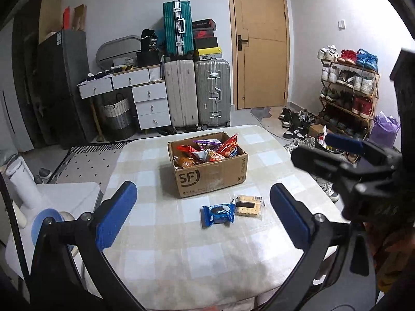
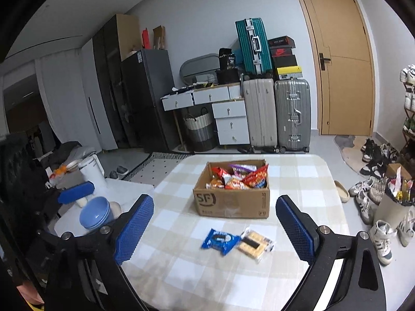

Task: Organize snacks
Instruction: 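Move both open tools toward the Oreo and cracker packets on the table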

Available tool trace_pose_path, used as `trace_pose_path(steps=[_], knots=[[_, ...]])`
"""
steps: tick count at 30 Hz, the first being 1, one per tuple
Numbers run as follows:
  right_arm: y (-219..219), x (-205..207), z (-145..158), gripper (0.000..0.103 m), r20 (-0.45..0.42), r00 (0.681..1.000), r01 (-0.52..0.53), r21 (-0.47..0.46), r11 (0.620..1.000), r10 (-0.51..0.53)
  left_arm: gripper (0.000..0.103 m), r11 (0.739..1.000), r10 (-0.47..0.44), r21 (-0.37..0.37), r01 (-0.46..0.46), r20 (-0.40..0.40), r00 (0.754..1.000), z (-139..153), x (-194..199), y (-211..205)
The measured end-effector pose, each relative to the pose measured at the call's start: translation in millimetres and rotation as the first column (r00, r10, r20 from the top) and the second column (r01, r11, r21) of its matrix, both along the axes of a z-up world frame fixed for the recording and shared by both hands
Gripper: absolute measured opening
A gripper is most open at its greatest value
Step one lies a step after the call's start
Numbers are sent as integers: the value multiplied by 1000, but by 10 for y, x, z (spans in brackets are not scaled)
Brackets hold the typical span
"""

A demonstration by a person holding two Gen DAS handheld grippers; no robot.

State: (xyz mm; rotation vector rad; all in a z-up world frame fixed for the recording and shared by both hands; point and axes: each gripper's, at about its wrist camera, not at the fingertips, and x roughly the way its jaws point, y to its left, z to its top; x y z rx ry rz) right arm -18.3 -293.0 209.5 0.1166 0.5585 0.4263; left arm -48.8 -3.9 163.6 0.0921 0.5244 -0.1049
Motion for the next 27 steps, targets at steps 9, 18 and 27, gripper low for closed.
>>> trace_pose_path(steps=[9,18,27], knots=[[-107,145,-575,97,-84,996,8,60,998,-3,103,999,11,-46,-14,-72,997,-545,310,36],[-226,615,-1159,97,-160,986,62,49,997,-54,103,996,53,-60,-62,-142,988,-1205,1122,82],[-239,1228,-1711,97,-217,973,87,19,996,-81,103,982,61,-159,-104,-253,966,-1858,2006,246]])
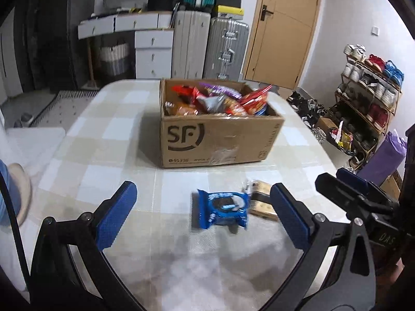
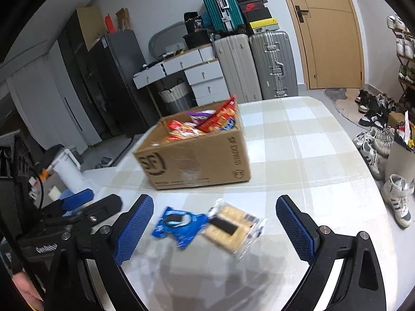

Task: Organize snacks
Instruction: 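Move both open tools toward the Oreo and cracker packets on the table, then grasp the cracker packet with the right tool while the left tool grasps the blue Oreo packet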

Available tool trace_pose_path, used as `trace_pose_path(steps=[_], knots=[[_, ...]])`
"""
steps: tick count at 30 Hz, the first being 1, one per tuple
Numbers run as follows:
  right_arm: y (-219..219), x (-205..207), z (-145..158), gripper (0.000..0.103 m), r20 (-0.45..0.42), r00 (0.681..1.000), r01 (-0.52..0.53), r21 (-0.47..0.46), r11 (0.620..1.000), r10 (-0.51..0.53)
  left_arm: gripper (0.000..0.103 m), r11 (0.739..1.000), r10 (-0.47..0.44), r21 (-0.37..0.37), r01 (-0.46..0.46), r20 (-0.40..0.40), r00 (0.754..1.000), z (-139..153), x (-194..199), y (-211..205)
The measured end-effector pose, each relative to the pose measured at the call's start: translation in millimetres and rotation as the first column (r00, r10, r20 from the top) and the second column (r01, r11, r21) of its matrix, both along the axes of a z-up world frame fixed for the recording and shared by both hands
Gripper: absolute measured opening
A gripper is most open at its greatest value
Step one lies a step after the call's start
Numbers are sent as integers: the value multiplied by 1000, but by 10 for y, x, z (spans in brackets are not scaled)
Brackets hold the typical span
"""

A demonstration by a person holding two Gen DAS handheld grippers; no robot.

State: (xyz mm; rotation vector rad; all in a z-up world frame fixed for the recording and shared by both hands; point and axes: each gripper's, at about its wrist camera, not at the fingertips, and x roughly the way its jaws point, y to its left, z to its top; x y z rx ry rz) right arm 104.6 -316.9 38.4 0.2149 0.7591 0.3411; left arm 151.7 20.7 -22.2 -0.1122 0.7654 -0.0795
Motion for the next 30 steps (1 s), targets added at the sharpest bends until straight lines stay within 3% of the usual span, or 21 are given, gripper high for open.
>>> trace_pose_path(steps=[3,7,9,16,27,30], knots=[[-3,180,-242,97,-51,998,-22,-22,1000,21,102,1000,-3,-2,3,-76,997,-252,280,67],[82,307,-460,97,-126,989,-83,-51,995,76,102,1000,12,-18,-14,-111,994,-426,461,137],[147,317,-534,97,-141,986,-105,-81,991,93,102,999,9,-52,-16,-132,991,-467,513,169],[331,282,-713,97,-158,980,-159,-250,955,122,102,998,34,-53,-44,-173,984,-580,621,195],[557,479,-906,96,-206,968,-220,-408,886,146,102,996,45,-69,-60,-202,978,-642,557,284],[583,536,-989,88,-229,959,-249,-410,877,166,102,996,49,-60,-62,-206,977,-655,557,297]])
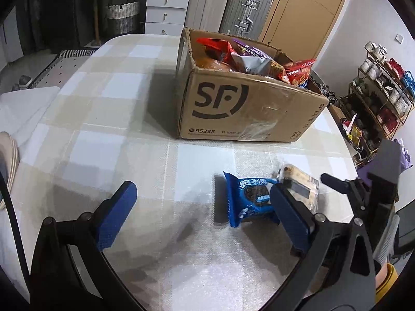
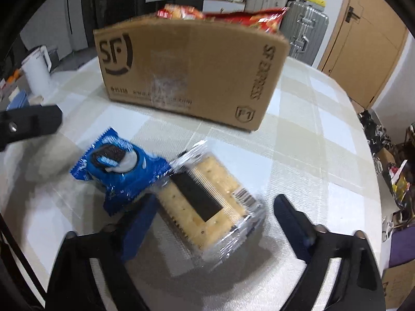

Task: Organize snacks
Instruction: 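Grasp the cracker packet with the right tool while the left tool grasps the blue Oreo packet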

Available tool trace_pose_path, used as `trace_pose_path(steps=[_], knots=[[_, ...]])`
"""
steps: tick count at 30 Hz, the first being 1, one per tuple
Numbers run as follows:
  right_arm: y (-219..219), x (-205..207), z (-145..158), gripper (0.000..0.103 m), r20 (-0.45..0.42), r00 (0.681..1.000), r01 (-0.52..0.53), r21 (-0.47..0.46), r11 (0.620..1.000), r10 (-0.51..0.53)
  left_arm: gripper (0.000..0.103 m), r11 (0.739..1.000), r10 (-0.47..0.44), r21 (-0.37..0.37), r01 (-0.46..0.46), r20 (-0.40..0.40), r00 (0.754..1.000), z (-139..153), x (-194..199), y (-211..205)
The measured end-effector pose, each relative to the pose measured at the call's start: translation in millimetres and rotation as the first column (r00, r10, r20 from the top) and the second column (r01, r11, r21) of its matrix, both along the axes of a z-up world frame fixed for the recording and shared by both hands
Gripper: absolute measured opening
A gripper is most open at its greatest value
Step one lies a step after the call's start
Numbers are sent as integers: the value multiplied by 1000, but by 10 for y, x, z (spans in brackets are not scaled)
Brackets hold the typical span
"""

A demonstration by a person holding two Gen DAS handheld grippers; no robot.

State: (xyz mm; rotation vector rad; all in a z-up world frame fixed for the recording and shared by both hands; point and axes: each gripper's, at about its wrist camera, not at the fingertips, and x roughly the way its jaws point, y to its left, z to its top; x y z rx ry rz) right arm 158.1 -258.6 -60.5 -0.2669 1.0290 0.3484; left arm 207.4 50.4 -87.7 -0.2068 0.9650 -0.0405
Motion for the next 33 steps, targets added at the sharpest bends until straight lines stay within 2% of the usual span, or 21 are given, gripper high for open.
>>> trace_pose_path(steps=[6,9,10,15,20,26,33], knots=[[-78,95,-22,87,-30,1000,-6,40,999,7,102,1000,-10,6,10,-16,1000,-40,5,-37],[-96,105,-19,77,-27,1000,-12,49,999,13,102,999,-14,29,15,-26,1000,-73,23,-79],[-92,81,-3,69,-29,1000,-9,55,998,11,102,999,-12,29,13,-34,999,-94,32,-85],[-83,13,11,68,-25,1000,-11,57,998,13,102,1000,-4,19,5,-62,998,-169,48,-92],[-68,-117,46,67,-19,1000,-19,53,998,20,102,999,11,34,-9,-56,998,-177,37,-59],[-237,-128,110,67,-48,998,38,136,990,-32,102,1000,27,17,-26,-64,998,-194,35,-15],[-459,-166,247,67,-73,992,113,248,962,-98,102,1000,16,5,-15,-71,997,-228,43,-126]])
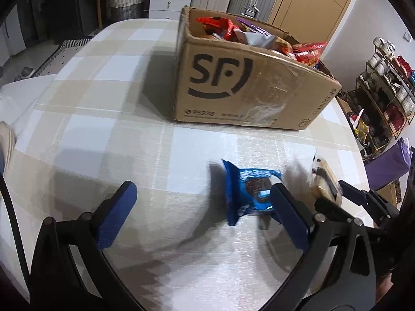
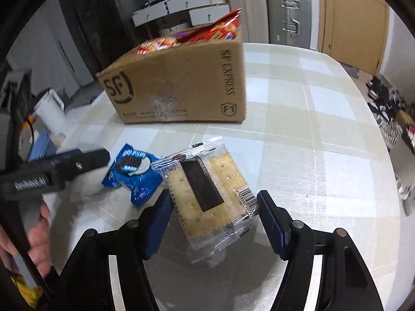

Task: Organize snacks
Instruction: 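Grasp the cracker packet with the right tool while the left tool grasps the blue Oreo packet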

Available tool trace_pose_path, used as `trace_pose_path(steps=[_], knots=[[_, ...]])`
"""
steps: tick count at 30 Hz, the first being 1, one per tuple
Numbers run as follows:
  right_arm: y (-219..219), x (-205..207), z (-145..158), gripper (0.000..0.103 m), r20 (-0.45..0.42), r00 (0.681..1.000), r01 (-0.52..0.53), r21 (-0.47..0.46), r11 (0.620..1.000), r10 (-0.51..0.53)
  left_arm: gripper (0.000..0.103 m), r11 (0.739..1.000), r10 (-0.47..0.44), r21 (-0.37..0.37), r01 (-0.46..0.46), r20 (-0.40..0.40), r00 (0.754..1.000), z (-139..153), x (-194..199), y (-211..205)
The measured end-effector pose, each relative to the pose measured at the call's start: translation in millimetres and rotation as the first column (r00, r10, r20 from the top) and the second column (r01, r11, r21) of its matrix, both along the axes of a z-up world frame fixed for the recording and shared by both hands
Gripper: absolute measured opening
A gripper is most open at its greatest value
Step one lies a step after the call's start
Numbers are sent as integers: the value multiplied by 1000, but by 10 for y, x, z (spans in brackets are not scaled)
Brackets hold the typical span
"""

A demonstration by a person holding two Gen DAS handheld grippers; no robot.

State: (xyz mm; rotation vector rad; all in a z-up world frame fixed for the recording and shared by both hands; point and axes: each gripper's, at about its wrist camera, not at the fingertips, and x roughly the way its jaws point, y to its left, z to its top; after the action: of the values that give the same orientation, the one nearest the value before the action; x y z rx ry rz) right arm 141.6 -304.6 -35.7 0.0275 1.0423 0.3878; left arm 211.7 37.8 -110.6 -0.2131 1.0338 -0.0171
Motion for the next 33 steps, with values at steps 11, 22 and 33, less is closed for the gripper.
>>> trace_pose_path(steps=[11,22,33], knots=[[-207,-41,84,67,17,999,49,19,999,-49,101,990,-75,116,81,-55,996,-198,188,-544],[-183,-49,50,67,22,999,32,-2,999,-32,44,992,-83,91,87,-43,996,-169,242,-547],[-154,-40,28,67,22,999,34,-5,999,-34,43,992,-110,65,110,-10,994,24,89,-282]])
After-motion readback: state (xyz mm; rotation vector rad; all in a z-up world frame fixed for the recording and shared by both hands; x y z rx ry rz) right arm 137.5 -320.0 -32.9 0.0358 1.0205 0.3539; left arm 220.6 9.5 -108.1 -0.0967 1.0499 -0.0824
